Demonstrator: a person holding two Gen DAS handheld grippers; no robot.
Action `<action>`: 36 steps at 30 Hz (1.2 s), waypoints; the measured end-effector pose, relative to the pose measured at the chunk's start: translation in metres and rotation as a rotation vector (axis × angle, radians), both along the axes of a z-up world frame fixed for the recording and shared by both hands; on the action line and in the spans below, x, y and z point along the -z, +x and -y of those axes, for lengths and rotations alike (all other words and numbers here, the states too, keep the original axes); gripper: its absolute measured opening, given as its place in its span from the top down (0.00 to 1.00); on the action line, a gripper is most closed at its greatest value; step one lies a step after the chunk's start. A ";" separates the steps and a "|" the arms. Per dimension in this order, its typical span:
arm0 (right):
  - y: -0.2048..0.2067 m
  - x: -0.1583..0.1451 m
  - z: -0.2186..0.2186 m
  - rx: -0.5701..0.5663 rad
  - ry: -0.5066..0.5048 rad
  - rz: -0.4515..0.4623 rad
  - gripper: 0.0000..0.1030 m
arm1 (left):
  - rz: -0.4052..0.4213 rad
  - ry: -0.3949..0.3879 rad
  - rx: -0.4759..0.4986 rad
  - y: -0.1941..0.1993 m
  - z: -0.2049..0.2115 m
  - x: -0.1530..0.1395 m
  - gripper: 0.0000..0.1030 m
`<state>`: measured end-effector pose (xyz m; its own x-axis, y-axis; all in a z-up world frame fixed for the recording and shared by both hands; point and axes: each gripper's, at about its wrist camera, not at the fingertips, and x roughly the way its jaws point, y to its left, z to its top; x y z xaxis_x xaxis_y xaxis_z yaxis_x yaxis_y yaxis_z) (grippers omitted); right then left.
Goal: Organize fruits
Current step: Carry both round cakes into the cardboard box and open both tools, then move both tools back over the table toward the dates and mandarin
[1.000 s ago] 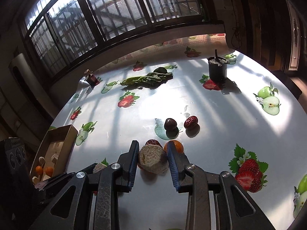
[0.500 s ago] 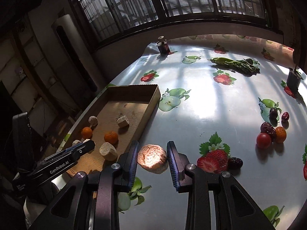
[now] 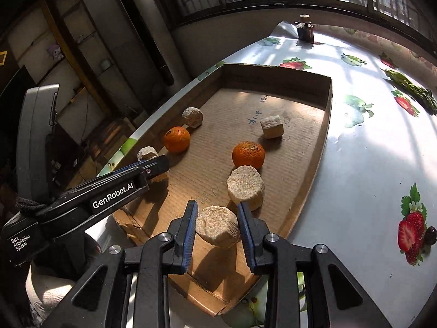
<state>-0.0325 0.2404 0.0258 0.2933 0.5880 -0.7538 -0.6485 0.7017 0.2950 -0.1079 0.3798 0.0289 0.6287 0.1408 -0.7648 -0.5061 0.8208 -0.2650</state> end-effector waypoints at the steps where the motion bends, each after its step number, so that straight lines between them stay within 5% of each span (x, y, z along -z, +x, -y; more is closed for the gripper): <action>1: 0.000 0.001 -0.001 -0.002 0.000 0.001 0.68 | 0.007 -0.007 -0.002 -0.001 -0.001 -0.001 0.71; 17: -0.001 -0.020 0.022 0.042 0.022 0.060 0.54 | 0.110 -0.059 -0.026 -0.020 0.003 -0.032 0.54; 31: -0.026 0.006 0.016 0.073 -0.371 0.246 0.48 | 0.146 -0.027 0.016 -0.029 0.038 -0.056 0.50; 36: -0.039 0.004 0.022 0.063 -0.401 0.270 0.48 | 0.163 -0.024 0.013 -0.032 0.040 -0.065 0.50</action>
<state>-0.0713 0.2183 0.0220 0.5354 0.2418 -0.8092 -0.6172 0.7661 -0.1794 -0.1400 0.3396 0.0934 0.7466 0.1149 -0.6553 -0.4440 0.8195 -0.3623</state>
